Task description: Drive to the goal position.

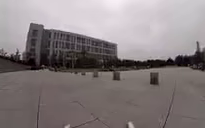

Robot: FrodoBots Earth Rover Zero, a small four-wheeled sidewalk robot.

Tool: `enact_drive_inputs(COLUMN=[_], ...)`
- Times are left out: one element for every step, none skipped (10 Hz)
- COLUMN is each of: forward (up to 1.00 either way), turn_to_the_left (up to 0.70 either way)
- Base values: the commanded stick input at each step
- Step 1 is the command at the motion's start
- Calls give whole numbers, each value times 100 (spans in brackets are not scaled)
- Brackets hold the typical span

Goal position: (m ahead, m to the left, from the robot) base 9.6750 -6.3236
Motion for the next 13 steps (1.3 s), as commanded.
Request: enact_drive_inputs(forward=[70, 70, 70, 70, 70, 70, 70, 70, 70, 70, 70, 70, 70], turn_to_the_left=[-14, -14, -14, -14, -14, -14, -14, -14, -14, -14, -14, -14, -14])
